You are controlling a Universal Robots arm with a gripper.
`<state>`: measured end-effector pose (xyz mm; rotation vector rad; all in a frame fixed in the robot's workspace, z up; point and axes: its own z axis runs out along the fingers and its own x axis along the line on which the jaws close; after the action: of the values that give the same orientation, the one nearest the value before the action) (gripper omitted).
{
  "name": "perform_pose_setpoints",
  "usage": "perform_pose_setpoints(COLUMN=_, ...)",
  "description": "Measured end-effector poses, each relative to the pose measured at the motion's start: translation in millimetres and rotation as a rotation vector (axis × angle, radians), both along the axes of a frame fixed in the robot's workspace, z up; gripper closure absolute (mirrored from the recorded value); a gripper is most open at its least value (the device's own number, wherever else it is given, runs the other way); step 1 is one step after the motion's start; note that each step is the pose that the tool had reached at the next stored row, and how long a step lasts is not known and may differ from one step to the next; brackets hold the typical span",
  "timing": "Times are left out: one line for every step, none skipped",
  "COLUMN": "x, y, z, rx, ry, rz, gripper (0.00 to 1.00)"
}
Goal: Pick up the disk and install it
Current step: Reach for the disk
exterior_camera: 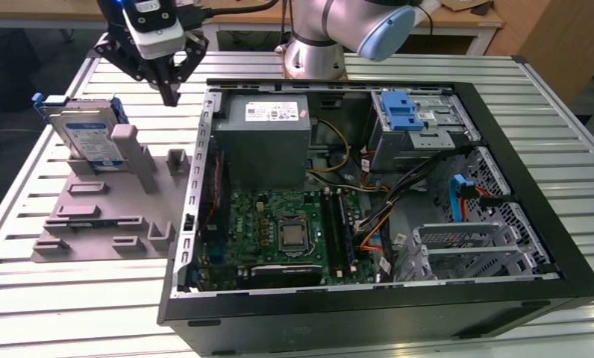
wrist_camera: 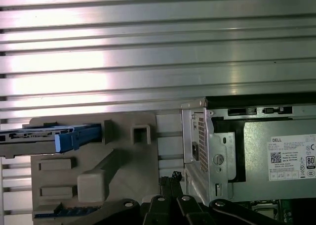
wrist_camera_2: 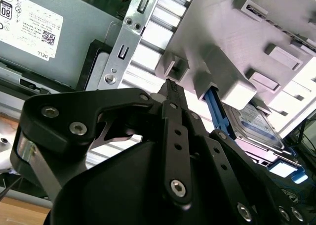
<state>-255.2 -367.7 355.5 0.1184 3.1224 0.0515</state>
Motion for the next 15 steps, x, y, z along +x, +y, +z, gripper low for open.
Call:
perform_pose_setpoints(x=-0.5, y=0.0, z=-0.1, rx=0.0, ry=0.0, rz=0.0, gripper=0.89)
perform_pose_setpoints(x=-0.9, y=0.0, z=-0.3, rx=0.0, ry=0.0, rz=0.0, gripper=0.89)
perform_pose_setpoints(x=-1.3, y=0.0, z=-0.5, rx=0.0001, ry=0.0, rz=0.0, gripper=0.89)
perform_pose_setpoints(x=-1.7, y=0.0, z=-0.6, rx=0.0001, ry=-0.0001, rz=0.0, gripper=0.89)
perform_pose_setpoints(x=-1.8, y=0.0, z=-0.7, rx=0.0, ry=0.0, rz=0.0, gripper=0.89)
perform_pose_setpoints(x=-2.1, y=0.0, z=-0.9, rx=0.0, ry=0.0, rz=0.0, gripper=0.89)
perform_pose_setpoints(x=-2.4, y=0.0, z=-1.1, rx=0.0001, ry=0.0, rz=0.0, gripper=0.89)
perform_pose_setpoints(x=-2.5, y=0.0, z=-1.2, rx=0.0, ry=0.0, rz=0.0, gripper=0.89)
perform_pose_setpoints(x=-2.9, y=0.0, z=-1.5, rx=0.0, ry=0.0, rz=0.0, gripper=0.89)
perform_pose_setpoints(x=-3.3, y=0.0, z=-1.8, rx=0.0, ry=0.0001, rz=0.0, gripper=0.89)
perform_pose_setpoints(x=-3.3, y=0.0, z=-2.0, rx=0.0, ry=0.0, rz=0.0, gripper=0.89)
perform_pose_setpoints(x=-3.5, y=0.0, z=-2.1, rx=0.0, ry=0.0, rz=0.0, gripper=0.89)
perform_pose_setpoints(x=-3.6, y=0.0, z=-2.3, rx=0.0, ry=0.0, rz=0.0, gripper=0.89)
perform_pose_setpoints(x=-3.6, y=0.0, z=-2.4, rx=0.0, ry=0.0001, rz=0.0, gripper=0.89)
perform_pose_setpoints(x=-3.7, y=0.0, z=-2.6, rx=0.0, ry=0.0003, rz=0.0, gripper=0.89)
